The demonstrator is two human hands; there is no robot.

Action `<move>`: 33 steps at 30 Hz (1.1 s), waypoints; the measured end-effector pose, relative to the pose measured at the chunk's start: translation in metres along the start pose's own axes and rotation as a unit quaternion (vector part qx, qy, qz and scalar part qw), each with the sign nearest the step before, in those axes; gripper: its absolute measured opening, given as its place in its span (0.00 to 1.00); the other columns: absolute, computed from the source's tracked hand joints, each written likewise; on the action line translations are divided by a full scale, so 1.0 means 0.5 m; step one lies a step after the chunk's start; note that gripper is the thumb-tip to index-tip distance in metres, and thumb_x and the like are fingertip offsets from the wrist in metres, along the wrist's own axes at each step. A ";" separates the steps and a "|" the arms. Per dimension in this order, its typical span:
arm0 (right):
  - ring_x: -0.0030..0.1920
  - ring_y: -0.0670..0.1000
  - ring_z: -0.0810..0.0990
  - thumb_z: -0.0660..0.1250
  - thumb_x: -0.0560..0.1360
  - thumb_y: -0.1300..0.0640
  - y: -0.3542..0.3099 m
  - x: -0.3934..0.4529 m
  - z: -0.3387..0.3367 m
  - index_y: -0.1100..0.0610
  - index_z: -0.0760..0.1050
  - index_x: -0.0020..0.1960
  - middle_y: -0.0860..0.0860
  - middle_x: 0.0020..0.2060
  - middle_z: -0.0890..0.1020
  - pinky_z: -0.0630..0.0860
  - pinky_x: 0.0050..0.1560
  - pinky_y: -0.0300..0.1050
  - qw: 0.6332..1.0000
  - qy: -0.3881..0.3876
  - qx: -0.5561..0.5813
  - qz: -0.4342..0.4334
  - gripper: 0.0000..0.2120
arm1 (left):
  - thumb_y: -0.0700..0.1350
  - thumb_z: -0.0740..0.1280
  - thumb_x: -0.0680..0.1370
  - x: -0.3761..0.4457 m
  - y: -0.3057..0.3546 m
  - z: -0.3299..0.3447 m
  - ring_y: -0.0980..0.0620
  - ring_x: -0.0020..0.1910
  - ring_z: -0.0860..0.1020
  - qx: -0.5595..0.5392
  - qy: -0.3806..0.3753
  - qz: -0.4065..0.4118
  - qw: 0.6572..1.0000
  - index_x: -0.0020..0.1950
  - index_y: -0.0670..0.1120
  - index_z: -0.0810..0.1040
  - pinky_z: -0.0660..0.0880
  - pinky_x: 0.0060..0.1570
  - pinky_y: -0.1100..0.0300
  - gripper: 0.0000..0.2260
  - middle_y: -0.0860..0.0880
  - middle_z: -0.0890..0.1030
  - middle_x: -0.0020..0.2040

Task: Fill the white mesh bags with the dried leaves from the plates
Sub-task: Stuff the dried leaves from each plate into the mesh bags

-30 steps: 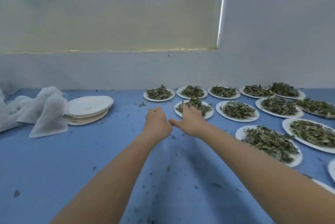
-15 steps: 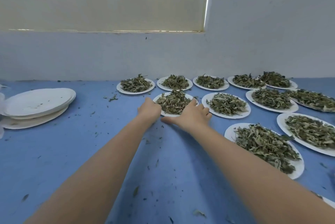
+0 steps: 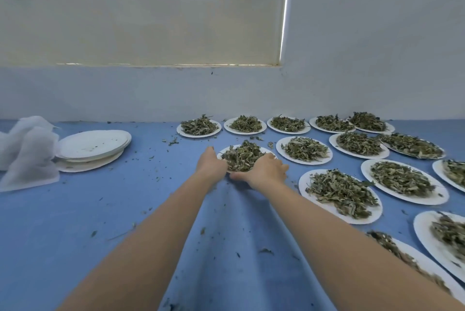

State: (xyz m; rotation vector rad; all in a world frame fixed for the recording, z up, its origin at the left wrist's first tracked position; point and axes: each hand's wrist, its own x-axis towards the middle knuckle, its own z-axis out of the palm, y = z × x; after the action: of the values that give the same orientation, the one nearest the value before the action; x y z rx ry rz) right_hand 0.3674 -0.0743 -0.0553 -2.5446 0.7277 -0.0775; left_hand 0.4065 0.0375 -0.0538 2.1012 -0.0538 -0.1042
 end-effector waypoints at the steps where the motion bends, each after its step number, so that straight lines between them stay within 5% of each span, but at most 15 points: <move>1: 0.68 0.60 0.62 0.73 0.60 0.33 0.008 -0.016 0.000 0.65 0.53 0.73 0.60 0.69 0.65 0.65 0.65 0.48 1.000 -0.003 0.013 0.001 0.56 | 0.35 0.57 0.78 -0.017 0.001 -0.003 0.44 0.68 0.65 0.008 0.004 0.002 1.000 0.75 0.43 0.55 0.67 0.64 0.50 0.26 0.46 0.61 0.74; 7: 0.68 0.60 0.63 0.72 0.61 0.32 0.042 -0.124 -0.017 0.63 0.53 0.72 0.61 0.68 0.65 0.64 0.64 0.49 0.999 0.014 0.005 -0.032 0.54 | 0.35 0.57 0.78 -0.134 0.001 -0.036 0.45 0.69 0.63 -0.029 0.021 -0.003 0.999 0.74 0.41 0.58 0.65 0.62 0.52 0.24 0.44 0.62 0.73; 11: 0.67 0.60 0.63 0.70 0.61 0.29 0.064 -0.202 -0.034 0.62 0.54 0.72 0.60 0.67 0.67 0.66 0.62 0.50 0.998 0.024 -0.012 -0.062 0.55 | 0.34 0.57 0.78 -0.229 -0.007 -0.053 0.46 0.59 0.68 -0.056 0.016 -0.009 0.998 0.70 0.42 0.63 0.67 0.49 0.57 0.20 0.44 0.67 0.66; 14: 0.67 0.61 0.62 0.70 0.61 0.29 0.084 -0.262 -0.048 0.61 0.54 0.72 0.60 0.67 0.67 0.66 0.61 0.51 0.997 0.028 -0.017 -0.075 0.54 | 0.33 0.56 0.77 -0.296 -0.019 -0.059 0.48 0.50 0.65 -0.079 0.020 -0.021 0.996 0.47 0.47 0.65 0.68 0.45 0.56 0.09 0.49 0.68 0.48; 16: 0.68 0.61 0.61 0.70 0.61 0.29 0.099 -0.299 -0.055 0.61 0.54 0.72 0.60 0.68 0.66 0.65 0.62 0.53 0.996 0.028 -0.023 -0.085 0.54 | 0.31 0.56 0.76 -0.333 -0.028 -0.061 0.48 0.41 0.64 -0.076 0.019 -0.022 0.997 0.36 0.48 0.58 0.66 0.40 0.56 0.15 0.50 0.63 0.38; 20: 0.68 0.62 0.60 0.70 0.61 0.29 0.129 -0.356 -0.051 0.59 0.52 0.72 0.60 0.68 0.65 0.63 0.63 0.55 0.996 -0.003 -0.017 -0.093 0.54 | 0.29 0.56 0.73 -0.405 -0.040 -0.066 0.51 0.30 0.52 -0.061 0.023 -0.009 0.998 0.32 0.46 0.54 0.51 0.30 0.60 0.17 0.48 0.56 0.32; 26: 0.67 0.60 0.62 0.70 0.59 0.27 0.155 -0.398 -0.019 0.58 0.53 0.72 0.58 0.67 0.67 0.63 0.63 0.55 0.994 -0.035 -0.016 -0.105 0.55 | 0.30 0.56 0.75 -0.453 -0.081 -0.062 0.51 0.31 0.57 -0.055 0.038 -0.045 0.997 0.35 0.45 0.60 0.59 0.35 0.57 0.14 0.45 0.62 0.36; 28: 0.69 0.61 0.61 0.69 0.60 0.28 0.159 -0.401 -0.008 0.58 0.50 0.74 0.58 0.69 0.64 0.61 0.65 0.56 0.993 -0.042 -0.030 -0.106 0.57 | 0.32 0.57 0.77 -0.462 -0.085 -0.061 0.53 0.34 0.65 -0.068 0.037 -0.054 0.996 0.51 0.44 0.71 0.66 0.39 0.56 0.09 0.42 0.70 0.50; 30: 0.70 0.62 0.59 0.69 0.61 0.28 0.159 -0.403 -0.002 0.58 0.46 0.76 0.59 0.71 0.60 0.59 0.67 0.56 0.993 -0.039 -0.042 -0.106 0.59 | 0.32 0.57 0.77 -0.473 -0.086 -0.063 0.50 0.39 0.71 -0.063 0.031 -0.060 0.996 0.66 0.42 0.68 0.67 0.38 0.57 0.18 0.42 0.69 0.62; 32: 0.72 0.64 0.55 0.69 0.60 0.28 0.155 -0.407 -0.004 0.59 0.44 0.76 0.63 0.73 0.55 0.56 0.69 0.58 0.993 -0.044 -0.042 -0.103 0.60 | 0.33 0.57 0.77 -0.477 -0.085 -0.066 0.48 0.39 0.67 -0.050 0.034 -0.047 0.997 0.47 0.47 0.69 0.64 0.38 0.55 0.09 0.48 0.68 0.46; 33: 0.73 0.65 0.53 0.70 0.59 0.28 0.152 -0.410 -0.007 0.59 0.43 0.76 0.65 0.74 0.51 0.55 0.70 0.59 0.993 -0.050 -0.039 -0.103 0.61 | 0.33 0.58 0.77 -0.472 -0.088 -0.067 0.50 0.38 0.65 -0.046 0.041 -0.049 0.997 0.38 0.50 0.62 0.62 0.40 0.55 0.14 0.52 0.62 0.39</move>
State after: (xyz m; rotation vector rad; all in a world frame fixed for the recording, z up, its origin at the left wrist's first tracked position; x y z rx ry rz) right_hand 0.1543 -0.0274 -0.0722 -2.6704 0.4358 0.0094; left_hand 0.1747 0.1075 -0.0623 2.0129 0.1014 -0.0781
